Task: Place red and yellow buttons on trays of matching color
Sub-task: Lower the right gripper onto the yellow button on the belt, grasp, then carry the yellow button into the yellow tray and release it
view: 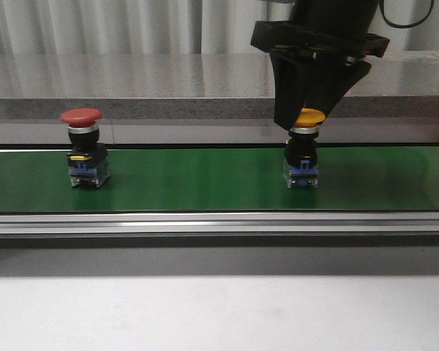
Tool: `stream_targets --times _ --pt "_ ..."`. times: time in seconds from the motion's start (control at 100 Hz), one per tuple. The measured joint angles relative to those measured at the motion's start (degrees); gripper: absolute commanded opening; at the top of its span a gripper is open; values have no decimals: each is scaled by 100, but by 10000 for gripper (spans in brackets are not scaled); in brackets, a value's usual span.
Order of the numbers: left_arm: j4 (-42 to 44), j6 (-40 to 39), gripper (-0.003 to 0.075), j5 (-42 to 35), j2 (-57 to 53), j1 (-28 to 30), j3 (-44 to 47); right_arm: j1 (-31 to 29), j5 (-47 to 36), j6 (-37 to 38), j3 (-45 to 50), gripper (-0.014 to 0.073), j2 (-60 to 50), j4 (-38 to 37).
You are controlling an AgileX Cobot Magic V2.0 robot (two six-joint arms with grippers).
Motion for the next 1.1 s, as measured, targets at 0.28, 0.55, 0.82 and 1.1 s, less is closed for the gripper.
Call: stream_targets --times 0.28,0.55,0.82,1.1 --pt "0 0 -21 0 0 0 0 0 -37 -13 -12 180 -12 -34" --pt "0 0 -21 0 0 0 0 -132 -27 246 -12 180 -486 -13" --pt "0 0 -21 0 0 0 0 -938 103 482 -12 180 -952 -13" --pt "0 0 -21 0 0 0 0 -2206 303 786 109 180 -1179 -13"
